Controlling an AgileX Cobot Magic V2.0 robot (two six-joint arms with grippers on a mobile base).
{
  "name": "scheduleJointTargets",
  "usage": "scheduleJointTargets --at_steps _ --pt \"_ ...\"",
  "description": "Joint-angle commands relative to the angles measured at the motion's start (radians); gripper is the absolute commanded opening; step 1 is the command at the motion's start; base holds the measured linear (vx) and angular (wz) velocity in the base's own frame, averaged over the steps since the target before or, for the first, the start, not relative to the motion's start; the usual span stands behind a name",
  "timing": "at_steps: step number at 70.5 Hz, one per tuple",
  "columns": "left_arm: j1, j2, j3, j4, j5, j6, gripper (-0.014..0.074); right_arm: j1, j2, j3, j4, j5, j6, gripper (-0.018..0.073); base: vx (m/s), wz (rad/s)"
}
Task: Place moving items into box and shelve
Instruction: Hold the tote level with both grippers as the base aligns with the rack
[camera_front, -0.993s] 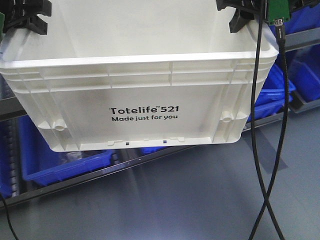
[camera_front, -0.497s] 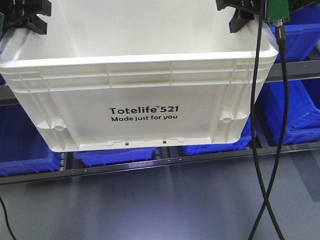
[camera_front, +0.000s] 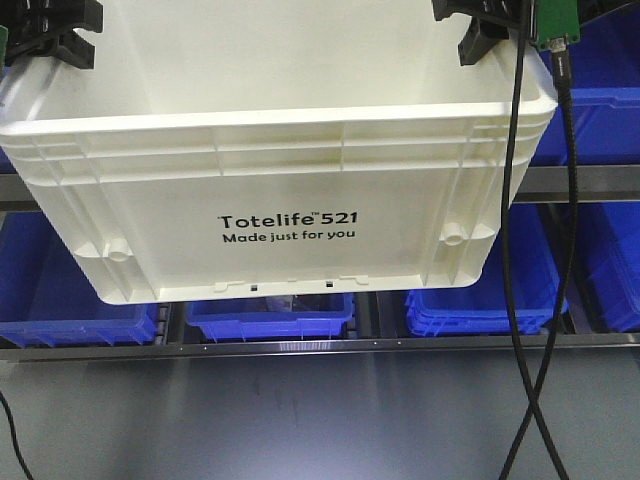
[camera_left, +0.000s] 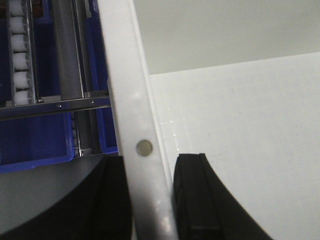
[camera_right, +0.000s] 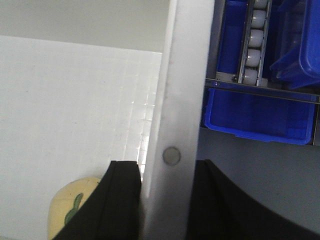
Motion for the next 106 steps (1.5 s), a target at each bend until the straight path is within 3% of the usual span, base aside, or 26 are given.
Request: scheduleJointTargets --at_steps 1,106 --pt "-0.006 -0.051 -0.044 -0.015 -0.117 0.024 -0.0017 -0.005 -0.068 -0.042 -0.018 -0.077 -0.016 -0.0012 0.14 0.1" --pt "-0.006 -0.051 -0.044 -0.015 -0.117 0.024 -0.0017 -0.005 -0.068 -0.042 -0.017 -0.077 -0.016 -0.0012 0.11 -0.01"
